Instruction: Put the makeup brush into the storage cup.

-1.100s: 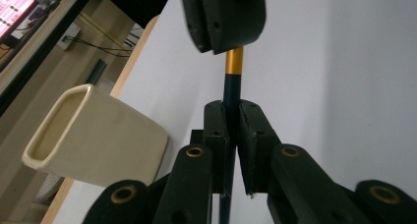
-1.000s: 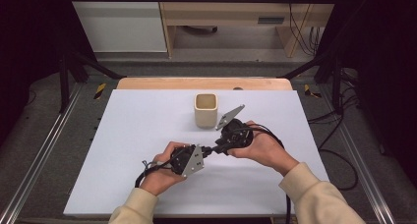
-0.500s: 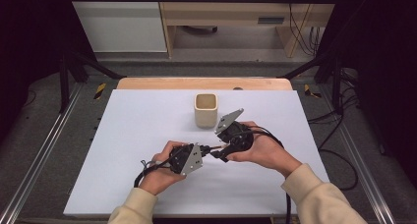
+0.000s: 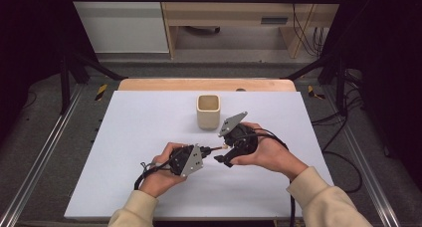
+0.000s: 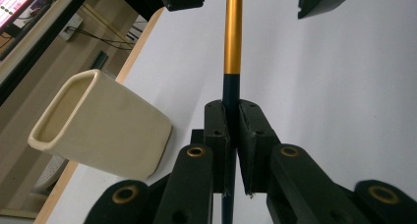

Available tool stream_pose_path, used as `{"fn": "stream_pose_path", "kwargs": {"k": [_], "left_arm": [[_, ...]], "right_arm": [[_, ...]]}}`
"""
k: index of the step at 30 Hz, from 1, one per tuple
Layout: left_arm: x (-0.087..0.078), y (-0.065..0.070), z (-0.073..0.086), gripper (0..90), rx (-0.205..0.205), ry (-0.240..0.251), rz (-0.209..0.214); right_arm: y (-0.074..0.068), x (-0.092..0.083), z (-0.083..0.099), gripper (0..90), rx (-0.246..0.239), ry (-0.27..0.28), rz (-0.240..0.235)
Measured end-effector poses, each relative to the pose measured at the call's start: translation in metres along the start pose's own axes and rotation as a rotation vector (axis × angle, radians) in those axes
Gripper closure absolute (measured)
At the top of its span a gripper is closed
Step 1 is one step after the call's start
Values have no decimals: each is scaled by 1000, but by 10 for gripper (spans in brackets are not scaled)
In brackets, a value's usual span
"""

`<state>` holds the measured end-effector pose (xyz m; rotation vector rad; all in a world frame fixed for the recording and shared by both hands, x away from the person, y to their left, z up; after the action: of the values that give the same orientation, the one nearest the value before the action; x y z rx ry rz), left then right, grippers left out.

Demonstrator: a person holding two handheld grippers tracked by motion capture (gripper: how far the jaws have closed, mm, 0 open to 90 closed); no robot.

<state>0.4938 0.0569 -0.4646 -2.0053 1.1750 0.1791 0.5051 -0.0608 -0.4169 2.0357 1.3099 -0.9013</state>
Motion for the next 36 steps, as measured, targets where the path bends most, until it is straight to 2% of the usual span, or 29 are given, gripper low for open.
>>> {"fn": "stream_pose_path", "kwargs": {"k": [8,12,16,21,24,27,29,33,36], "left_arm": [[-1,-1,0,829,-7,1,-8],[-1,-3,1,829,-10,2,-17],[-4,-6,1,829,-39,10,-28],[-8,-14,3,829,-87,22,-60],[-10,-18,4,830,-116,30,-74],[-10,-23,4,829,-155,43,-90],[-11,-25,3,830,-168,49,-98],[-12,-29,2,830,-205,65,-109],[-14,-34,1,830,-229,70,-122]], "right_arm": [[2,-1,1,206,16,-2,12],[3,-2,2,185,9,-6,17],[4,-3,3,107,12,6,32],[6,-9,7,66,12,42,59],[9,-13,12,65,-4,72,91],[14,-15,18,64,3,90,116],[18,-17,24,59,15,96,149],[25,-22,31,82,34,141,220],[29,-25,37,92,67,179,252]]}}
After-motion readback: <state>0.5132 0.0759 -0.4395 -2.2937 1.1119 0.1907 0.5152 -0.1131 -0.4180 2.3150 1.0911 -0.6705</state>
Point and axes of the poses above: each handheld gripper's, and its own axes: x roughly forward along the jaws, z roughly out of its underside, y roughly to its right, the point moved 7 cm from there along x, roughly forward along the jaws, and after that the axes turned 1 degree about y, right-handed, at the moved point
